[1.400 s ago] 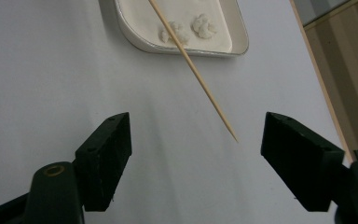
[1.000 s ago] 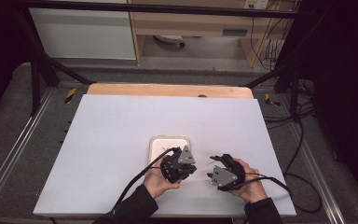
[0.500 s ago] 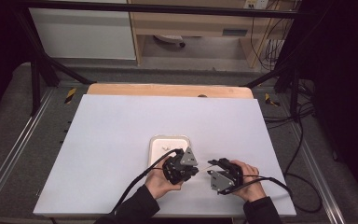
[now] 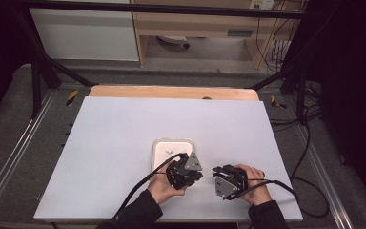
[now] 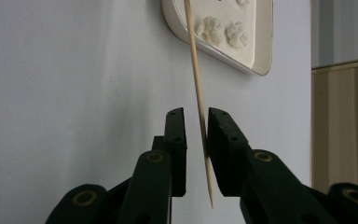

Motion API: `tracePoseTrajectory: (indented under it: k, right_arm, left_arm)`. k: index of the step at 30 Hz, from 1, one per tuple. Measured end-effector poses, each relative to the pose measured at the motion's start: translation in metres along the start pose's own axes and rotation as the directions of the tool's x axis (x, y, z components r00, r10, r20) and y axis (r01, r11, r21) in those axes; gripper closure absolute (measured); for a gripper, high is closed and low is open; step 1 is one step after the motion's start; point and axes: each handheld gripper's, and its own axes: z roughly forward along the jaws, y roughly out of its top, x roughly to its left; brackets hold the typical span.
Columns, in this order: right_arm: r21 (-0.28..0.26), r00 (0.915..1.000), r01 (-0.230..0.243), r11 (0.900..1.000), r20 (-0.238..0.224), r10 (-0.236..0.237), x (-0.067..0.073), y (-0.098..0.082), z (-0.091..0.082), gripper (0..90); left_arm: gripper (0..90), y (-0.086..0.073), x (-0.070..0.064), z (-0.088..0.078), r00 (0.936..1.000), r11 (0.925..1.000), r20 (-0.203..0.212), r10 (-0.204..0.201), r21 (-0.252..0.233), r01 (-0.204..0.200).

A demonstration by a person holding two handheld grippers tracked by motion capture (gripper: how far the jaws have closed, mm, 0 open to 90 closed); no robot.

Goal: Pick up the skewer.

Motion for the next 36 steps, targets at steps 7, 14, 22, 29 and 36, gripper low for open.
tracePoseTrajectory:
  k: [7, 14, 22, 29, 36]
  right_arm:
    - [-0.011, 0.9999, 0.015, 1.0, 0.001, -0.015, -0.001, -0.001, -0.001, 86.0]
    - [-0.011, 0.9991, 0.042, 0.999, -0.007, -0.042, 0.0, 0.0, 0.0, 88.3]
    - [0.012, 0.9975, 0.069, 0.998, -0.015, -0.069, 0.0, 0.002, 0.0, 89.2]
    - [0.031, 0.9951, 0.097, 0.995, -0.023, -0.096, 0.0, 0.003, 0.001, 89.3]
    - [0.034, 0.9951, 0.095, 0.995, -0.03, -0.094, 0.0, 0.005, 0.001, 89.3]
  left_arm:
    - [88.8, 0.0, 0.0, 0.0, 1.0, 1.0, 0.004, 0.0, 0.002, 0.0]
    - [88.7, 0.0, 0.001, 0.0, 1.0, 1.0, 0.006, -0.004, 0.002, 0.003]
    - [84.0, 0.0, 0.006, 0.002, 0.9999, 0.9985, -0.004, -0.014, 0.053, 0.014]
    - [72.1, 0.006, 0.012, 0.004, 0.9999, 0.9838, -0.004, -0.01, 0.179, 0.011]
    - [81.1, 0.015, 0.01, 0.01, 0.9997, 0.9613, 0.025, 0.003, 0.275, -0.01]
